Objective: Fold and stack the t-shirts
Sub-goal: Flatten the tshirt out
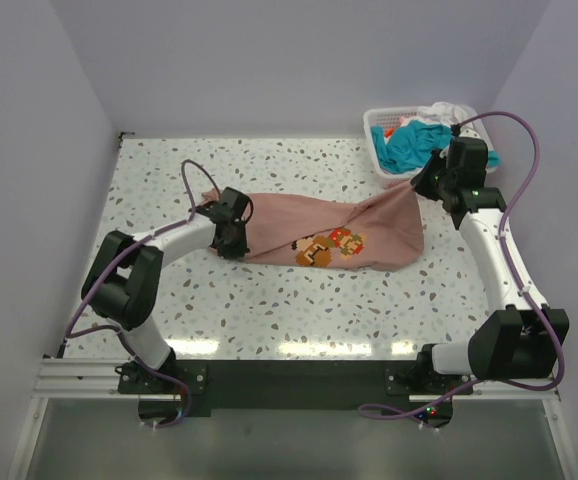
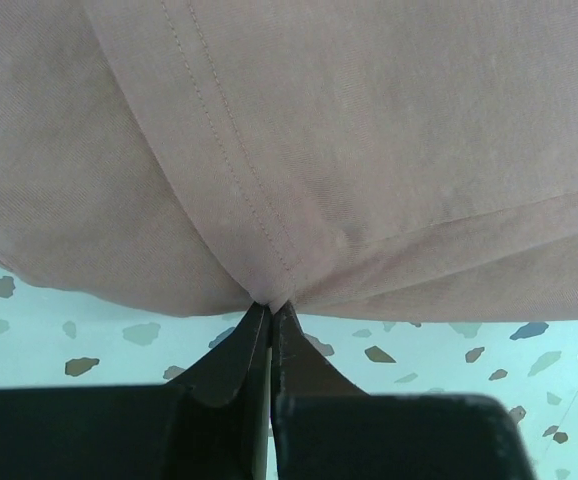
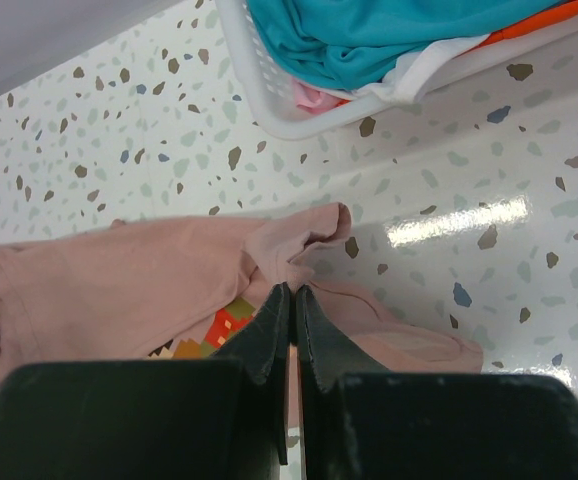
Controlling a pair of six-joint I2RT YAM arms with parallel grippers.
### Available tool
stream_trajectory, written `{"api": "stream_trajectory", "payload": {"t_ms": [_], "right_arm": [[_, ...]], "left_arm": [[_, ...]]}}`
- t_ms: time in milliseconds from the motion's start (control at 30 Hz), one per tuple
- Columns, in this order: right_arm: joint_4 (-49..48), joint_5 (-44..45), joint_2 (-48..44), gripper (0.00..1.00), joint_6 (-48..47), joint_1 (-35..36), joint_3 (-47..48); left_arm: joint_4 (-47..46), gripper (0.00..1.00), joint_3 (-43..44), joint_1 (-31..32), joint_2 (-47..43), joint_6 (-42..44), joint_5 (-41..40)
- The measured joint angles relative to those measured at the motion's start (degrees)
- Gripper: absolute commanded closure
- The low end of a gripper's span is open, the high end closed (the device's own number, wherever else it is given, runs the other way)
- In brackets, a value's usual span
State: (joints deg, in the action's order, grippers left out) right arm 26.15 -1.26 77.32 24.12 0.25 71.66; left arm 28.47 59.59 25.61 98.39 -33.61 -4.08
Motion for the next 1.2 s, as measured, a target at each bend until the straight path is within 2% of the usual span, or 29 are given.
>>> {"api": "stream_trajectory", "payload": {"t_ms": [333,533,667,833,933,1100,1200], "right_arm": [[0.3,-0.3,0.2,1.0,-0.2,0.0,0.3],[0.6,-1.5,4.9,1.0,-0.8,0.0,5.3],[1.8,-2.8,11.2,1.0,-1.0,0.0,14.1],[2.7,-3.3,18.5,1.0,-0.8,0.0,29.7],[3.0,-4.0,21.6,1.0,0.1,0.0,40.0],[1.9,-7.6,22.8,1.0,1.8,0.0,53.7],[-1.4,-9.8,20.7,1.0,2.5,0.0,55.8]], "left_arm": [[2.1,1.0,3.9,-0.9,-1.2,0.0,-2.3],[2.5,1.0,12.2,-8.6,-1.6,0.4,-0.7],[3.0,1.0,21.3,-14.4,-1.0,1.6,0.9],[2.2,1.0,40.2,-19.4,2.8,1.7,4.0],[1.2,1.0,48.6,-21.6,2.9,1.3,5.1],[-3.8,1.0,52.2,-24.5,-1.7,1.2,5.5],[-7.1,1.0,50.0,-24.8,-7.8,1.2,4.9]]}}
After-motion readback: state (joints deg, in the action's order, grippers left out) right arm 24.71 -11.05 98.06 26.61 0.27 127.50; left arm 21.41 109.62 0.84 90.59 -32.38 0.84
